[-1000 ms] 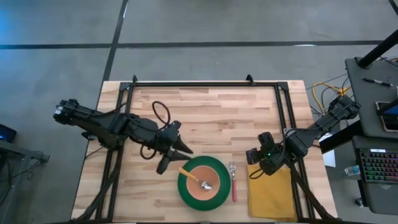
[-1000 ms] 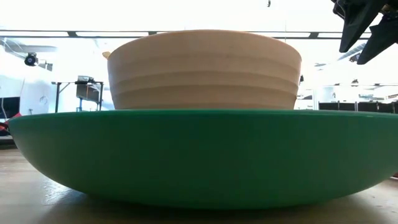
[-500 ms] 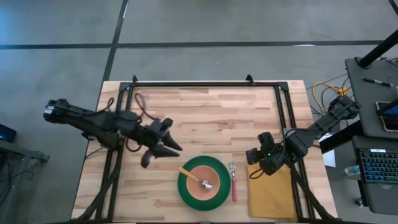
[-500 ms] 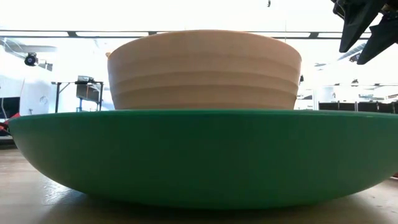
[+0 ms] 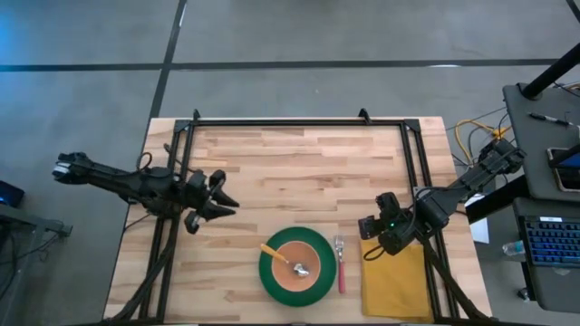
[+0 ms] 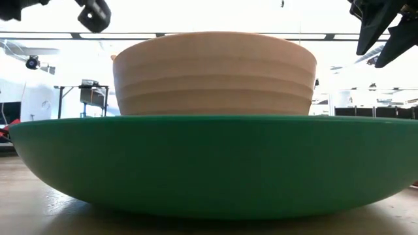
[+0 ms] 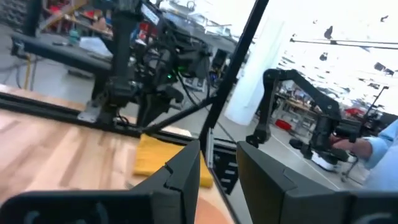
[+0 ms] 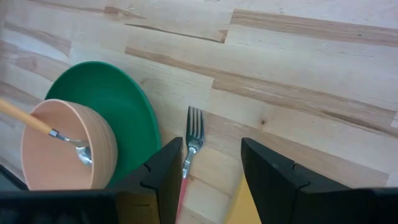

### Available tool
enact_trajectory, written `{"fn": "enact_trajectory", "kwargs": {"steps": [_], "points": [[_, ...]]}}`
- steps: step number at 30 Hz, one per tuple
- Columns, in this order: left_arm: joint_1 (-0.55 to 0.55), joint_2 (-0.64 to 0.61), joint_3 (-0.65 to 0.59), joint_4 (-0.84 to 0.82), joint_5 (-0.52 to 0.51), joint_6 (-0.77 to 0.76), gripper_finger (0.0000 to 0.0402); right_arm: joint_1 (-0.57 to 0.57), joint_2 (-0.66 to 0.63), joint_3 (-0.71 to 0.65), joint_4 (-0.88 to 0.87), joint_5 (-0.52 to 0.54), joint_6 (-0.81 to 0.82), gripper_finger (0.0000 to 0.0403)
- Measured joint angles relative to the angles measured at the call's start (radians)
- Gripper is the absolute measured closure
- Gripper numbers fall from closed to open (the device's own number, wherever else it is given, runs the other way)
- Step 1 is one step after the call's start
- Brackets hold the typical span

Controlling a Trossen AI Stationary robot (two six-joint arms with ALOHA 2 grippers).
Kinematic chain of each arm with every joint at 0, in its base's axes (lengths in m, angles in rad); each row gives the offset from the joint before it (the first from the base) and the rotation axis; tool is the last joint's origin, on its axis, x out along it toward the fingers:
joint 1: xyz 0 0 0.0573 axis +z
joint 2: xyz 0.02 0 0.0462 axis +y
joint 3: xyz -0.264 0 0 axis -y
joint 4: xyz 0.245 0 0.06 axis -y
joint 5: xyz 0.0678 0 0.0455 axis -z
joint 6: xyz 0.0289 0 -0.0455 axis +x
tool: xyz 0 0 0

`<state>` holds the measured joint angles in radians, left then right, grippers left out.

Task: Set table place
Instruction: Return to Home Position

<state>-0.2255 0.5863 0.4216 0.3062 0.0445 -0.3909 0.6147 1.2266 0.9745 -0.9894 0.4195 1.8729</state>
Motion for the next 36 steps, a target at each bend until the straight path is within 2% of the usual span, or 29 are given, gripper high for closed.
{"fn": "enact_trajectory", "kwargs": {"steps": [3, 8, 11, 14, 21, 24, 29, 31, 36], "points": [[0.025, -0.079, -0.042, -0.045, -0.027, 0.012, 0.0311, 0.0, 0.0, 0.0, 0.0, 0.0, 0.0, 0.0248], [0.052, -0.183, -0.095, -0.182, -0.237, 0.011, 0.0311, 0.0, 0.0, 0.0, 0.0, 0.0, 0.0, 0.0248], [0.065, -0.263, -0.108, -0.274, -0.286, 0.021, 0.0311, 0.0, 0.0, 0.0, 0.0, 0.0, 0.0, 0.0248], [0.071, -0.356, -0.124, -0.302, -0.287, 0.031, 0.0311, 0.0, 0.0, 0.0, 0.001, 0.0, 0.0, 0.0248], [0.07, -0.578, -0.249, -0.306, -0.28, 0.03, 0.0311, 0.0, 0.0, 0.0, 0.0, 0.0, 0.0, 0.0248], [0.071, -0.551, -0.28, -0.267, -0.227, 0.007, 0.0311, 0.0, 0.0, 0.0, 0.0, 0.0, 0.0, 0.0248], [0.074, -0.519, -0.361, -0.086, -0.106, -0.024, 0.0311, 0.0, 0.0, 0.0, -0.001, 0.0, 0.0, 0.0248], [0.074, -0.525, -0.398, 0.033, -0.073, -0.023, 0.0311, 0.0, 0.0, 0.0, 0.001, 0.0, 0.0, 0.0248], [0.075, -0.544, -0.413, 0.044, -0.049, -0.017, 0.0311, 0.0, 0.0, 0.0, 0.001, 0.0, 0.0, 0.0248]]}}
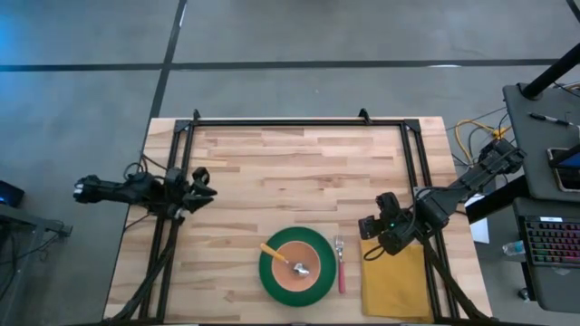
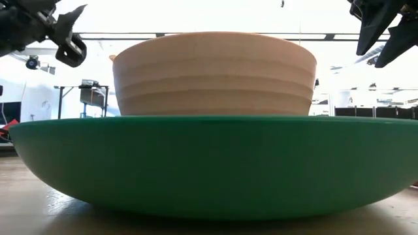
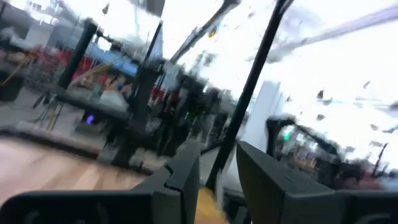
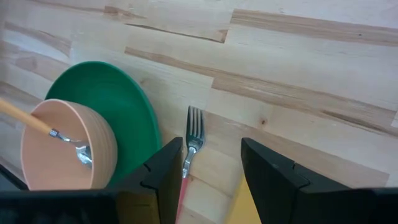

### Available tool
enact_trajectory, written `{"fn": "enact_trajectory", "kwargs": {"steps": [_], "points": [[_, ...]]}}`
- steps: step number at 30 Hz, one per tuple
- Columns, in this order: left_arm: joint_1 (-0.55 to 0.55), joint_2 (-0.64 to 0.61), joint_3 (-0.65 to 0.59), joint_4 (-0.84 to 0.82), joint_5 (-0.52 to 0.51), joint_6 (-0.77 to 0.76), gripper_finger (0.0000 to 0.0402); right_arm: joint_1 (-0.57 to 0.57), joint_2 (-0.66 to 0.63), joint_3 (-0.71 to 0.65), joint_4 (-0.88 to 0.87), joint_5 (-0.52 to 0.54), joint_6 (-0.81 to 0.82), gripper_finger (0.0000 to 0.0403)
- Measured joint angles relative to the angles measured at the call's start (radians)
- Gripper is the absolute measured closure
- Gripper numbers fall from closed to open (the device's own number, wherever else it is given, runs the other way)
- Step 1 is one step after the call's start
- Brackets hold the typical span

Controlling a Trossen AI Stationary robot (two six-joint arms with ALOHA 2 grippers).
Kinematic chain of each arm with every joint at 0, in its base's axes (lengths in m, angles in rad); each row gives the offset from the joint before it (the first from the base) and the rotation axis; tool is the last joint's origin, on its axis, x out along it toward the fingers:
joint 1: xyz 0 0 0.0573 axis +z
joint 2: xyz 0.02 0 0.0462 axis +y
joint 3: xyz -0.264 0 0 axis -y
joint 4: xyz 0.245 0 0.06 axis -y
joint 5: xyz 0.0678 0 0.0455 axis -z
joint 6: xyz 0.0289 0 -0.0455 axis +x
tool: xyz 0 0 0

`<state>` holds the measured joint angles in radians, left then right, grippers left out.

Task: Set table place
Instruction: Return to Home Position

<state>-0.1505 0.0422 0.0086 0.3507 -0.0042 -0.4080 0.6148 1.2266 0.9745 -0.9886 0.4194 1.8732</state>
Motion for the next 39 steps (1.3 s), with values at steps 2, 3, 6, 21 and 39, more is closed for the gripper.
{"fn": "enact_trajectory", "kwargs": {"steps": [2, 3, 6, 21, 39], "points": [[0.0, -0.001, 0.0, -0.017, 0.0, 0.018, 0.0311, 0.0, 0.0, 0.0, -0.001, 0.0, 0.0, 0.0248], [0.0, -0.002, 0.0, -0.029, 0.0, 0.021, 0.0311, 0.0, 0.0, 0.0, 0.0, 0.0, 0.0, 0.0248], [0.0, -0.002, 0.0, -0.073, 0.0, 0.013, 0.0311, 0.0, 0.0, 0.0, -0.001, 0.0, 0.0, 0.0248], [0.114, -0.016, -0.002, -0.243, 0.068, 0.061, 0.0311, 0.0, 0.0, 0.0, 0.0, 0.0, 0.0, 0.0248], [0.304, 0.01, -0.003, -0.272, 0.394, 0.081, 0.0311, 0.0, 0.0, 0.0, -0.001, 0.0, 0.0, 0.0248]]}}
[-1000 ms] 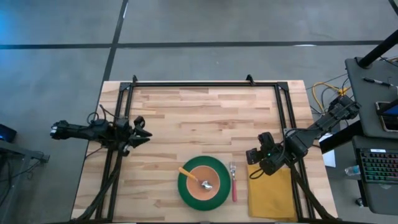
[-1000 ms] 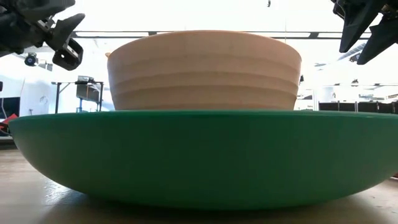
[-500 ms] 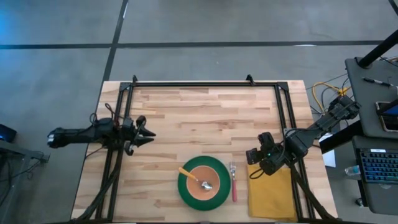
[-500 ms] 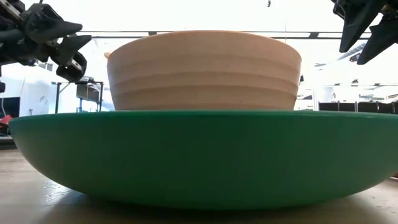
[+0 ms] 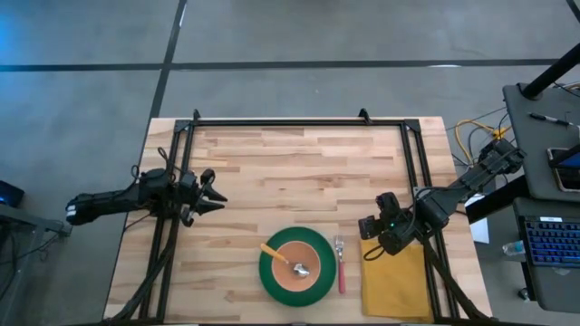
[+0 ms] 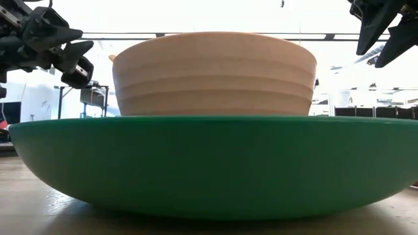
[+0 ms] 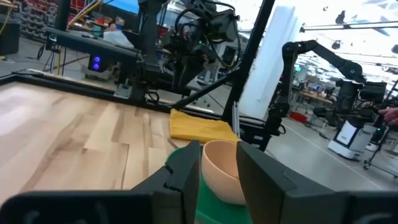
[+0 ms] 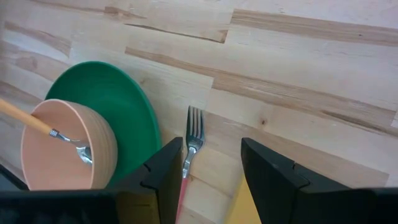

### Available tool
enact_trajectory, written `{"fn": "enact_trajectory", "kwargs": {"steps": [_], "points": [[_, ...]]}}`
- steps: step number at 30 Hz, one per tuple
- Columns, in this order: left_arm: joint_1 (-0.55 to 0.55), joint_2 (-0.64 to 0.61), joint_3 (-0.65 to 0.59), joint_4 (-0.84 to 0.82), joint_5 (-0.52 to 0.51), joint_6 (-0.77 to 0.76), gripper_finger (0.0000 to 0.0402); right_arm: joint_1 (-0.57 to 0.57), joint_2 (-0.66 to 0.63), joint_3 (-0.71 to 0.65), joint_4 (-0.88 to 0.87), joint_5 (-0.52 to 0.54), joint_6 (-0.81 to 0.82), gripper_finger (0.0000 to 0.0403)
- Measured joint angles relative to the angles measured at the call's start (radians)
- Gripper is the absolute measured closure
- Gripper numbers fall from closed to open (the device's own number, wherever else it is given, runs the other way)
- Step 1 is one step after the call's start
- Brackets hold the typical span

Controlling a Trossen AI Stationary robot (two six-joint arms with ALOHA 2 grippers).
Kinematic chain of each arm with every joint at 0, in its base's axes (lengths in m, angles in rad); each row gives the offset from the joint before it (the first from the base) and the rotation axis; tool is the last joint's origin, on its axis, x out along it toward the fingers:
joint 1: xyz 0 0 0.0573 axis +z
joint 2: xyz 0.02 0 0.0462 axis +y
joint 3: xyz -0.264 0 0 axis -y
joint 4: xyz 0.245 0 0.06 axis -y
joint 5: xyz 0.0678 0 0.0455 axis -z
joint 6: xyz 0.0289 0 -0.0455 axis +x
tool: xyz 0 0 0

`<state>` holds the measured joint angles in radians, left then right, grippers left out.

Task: Set table place
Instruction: Return to Home Position

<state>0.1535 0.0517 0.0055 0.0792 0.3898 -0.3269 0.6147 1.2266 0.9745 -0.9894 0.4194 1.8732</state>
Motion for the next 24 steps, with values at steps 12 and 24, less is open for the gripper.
{"fn": "enact_trajectory", "kwargs": {"steps": [12, 24], "points": [[0.0, 0.0, -0.001, 0.0, 0.01, -0.007, 0.0311, 0.0, 0.0, 0.0, 0.0, 0.0, 0.0, 0.0248], [0.0, -0.001, -0.001, 0.002, 0.009, -0.007, 0.0311, 0.0, 0.0, 0.0, 0.0, 0.0, 0.0, 0.0248]]}}
